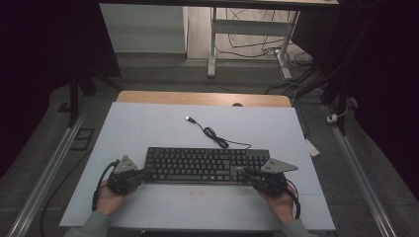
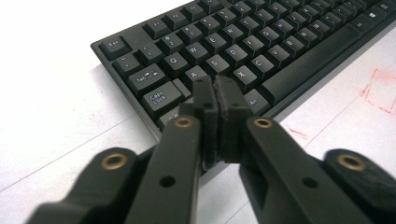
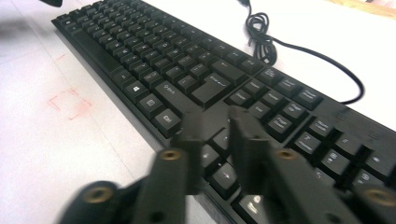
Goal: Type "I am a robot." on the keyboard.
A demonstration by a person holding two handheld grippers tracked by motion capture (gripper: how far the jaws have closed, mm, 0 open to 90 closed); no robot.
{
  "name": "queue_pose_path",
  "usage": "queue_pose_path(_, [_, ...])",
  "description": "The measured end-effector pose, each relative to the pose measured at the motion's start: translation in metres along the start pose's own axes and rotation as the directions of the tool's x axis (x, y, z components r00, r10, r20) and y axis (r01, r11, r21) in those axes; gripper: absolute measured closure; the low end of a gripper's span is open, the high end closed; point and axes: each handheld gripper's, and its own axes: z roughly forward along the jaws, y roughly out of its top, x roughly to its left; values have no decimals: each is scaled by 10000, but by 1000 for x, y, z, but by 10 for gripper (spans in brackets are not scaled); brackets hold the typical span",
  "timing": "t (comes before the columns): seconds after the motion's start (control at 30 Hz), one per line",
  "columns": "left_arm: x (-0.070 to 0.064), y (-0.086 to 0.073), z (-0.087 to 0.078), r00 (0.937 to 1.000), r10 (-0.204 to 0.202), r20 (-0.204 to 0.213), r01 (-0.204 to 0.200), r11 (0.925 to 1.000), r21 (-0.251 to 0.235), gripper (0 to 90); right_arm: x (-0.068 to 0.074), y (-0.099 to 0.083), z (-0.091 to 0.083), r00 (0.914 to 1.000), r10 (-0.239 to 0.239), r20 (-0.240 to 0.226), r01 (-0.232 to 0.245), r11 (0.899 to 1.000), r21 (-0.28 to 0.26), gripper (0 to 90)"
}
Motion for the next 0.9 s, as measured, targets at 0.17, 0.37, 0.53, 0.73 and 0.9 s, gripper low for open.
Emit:
queue_pose_path(0.17, [-2,6,-3,9998,144,-120,-144,9999,-26,888,6,11,8,9998,-140,-120,141,9999,65,896])
queue_pose_path(0.37, [0,16,0,9996,156,-241,-153,9998,118,888,14,36,24,9988,-393,-283,393,9992,8,897])
queue_pose_path(0.53, [3,15,0,9998,-7,-206,8,10000,43,888,19,48,37,9978,-479,-447,476,9988,-90,897])
queue_pose_path(0.73, [1,15,1,9999,38,-122,-37,10000,45,887,29,60,65,9956,-431,-829,424,9990,-105,896])
queue_pose_path(0.9, [2,14,6,9999,137,-64,-136,9996,231,888,32,65,83,9928,-617,-1027,629,9980,89,896])
